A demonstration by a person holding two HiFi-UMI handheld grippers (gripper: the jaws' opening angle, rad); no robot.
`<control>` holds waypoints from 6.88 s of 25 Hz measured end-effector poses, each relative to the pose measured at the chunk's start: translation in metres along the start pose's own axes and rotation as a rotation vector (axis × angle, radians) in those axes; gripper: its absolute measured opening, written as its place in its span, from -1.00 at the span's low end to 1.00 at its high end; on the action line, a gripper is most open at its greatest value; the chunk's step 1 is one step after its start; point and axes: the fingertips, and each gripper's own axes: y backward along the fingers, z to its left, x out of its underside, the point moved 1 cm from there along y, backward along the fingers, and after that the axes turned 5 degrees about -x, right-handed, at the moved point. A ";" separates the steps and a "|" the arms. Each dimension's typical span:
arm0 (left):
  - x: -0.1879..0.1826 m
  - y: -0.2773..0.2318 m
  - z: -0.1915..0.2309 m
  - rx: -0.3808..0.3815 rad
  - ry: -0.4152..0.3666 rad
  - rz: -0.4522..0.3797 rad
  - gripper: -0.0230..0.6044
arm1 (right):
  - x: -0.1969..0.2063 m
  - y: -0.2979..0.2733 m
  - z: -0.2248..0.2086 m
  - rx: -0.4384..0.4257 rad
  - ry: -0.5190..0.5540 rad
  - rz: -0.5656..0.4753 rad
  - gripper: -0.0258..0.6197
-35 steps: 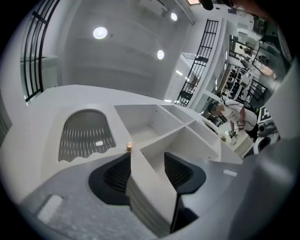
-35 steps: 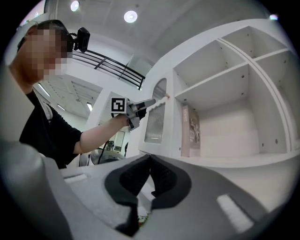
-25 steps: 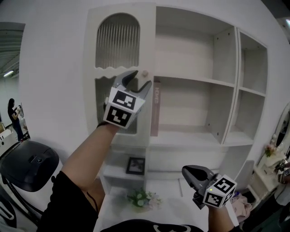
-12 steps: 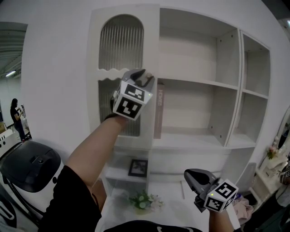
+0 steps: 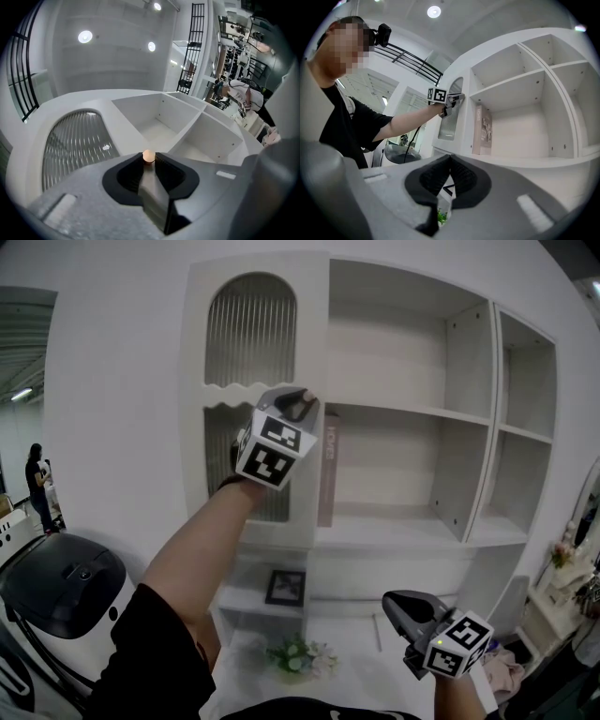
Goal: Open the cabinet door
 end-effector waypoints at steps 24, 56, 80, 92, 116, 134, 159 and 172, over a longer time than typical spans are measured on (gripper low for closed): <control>-0.031 0.043 0.006 0.018 0.059 0.041 -0.69 | 0.054 0.032 0.023 -0.106 -0.096 0.054 -0.92; -0.078 0.169 0.054 0.112 0.322 -0.011 -0.68 | 0.026 0.015 0.125 -0.299 -0.096 -0.011 -0.92; -0.071 0.266 0.138 0.174 0.439 -0.092 -0.64 | 0.004 -0.045 0.246 -0.268 -0.086 0.029 -0.92; -0.054 0.296 0.170 0.160 0.482 -0.126 -0.62 | 0.021 -0.050 0.295 -0.212 -0.139 0.029 -0.92; -0.022 0.333 0.229 0.105 0.521 -0.100 -0.68 | 0.012 -0.064 0.329 -0.186 -0.107 0.072 -0.92; -0.003 0.483 0.081 0.111 0.642 0.085 -0.63 | -0.020 -0.002 0.348 -0.240 -0.046 0.040 -0.92; -0.081 0.684 -0.245 0.362 0.907 0.298 -0.90 | 0.036 0.177 0.420 -0.056 -0.155 -0.018 -0.92; -0.083 0.711 -0.244 0.357 0.861 0.305 -0.90 | 0.039 0.175 0.456 -0.148 -0.213 -0.041 -0.92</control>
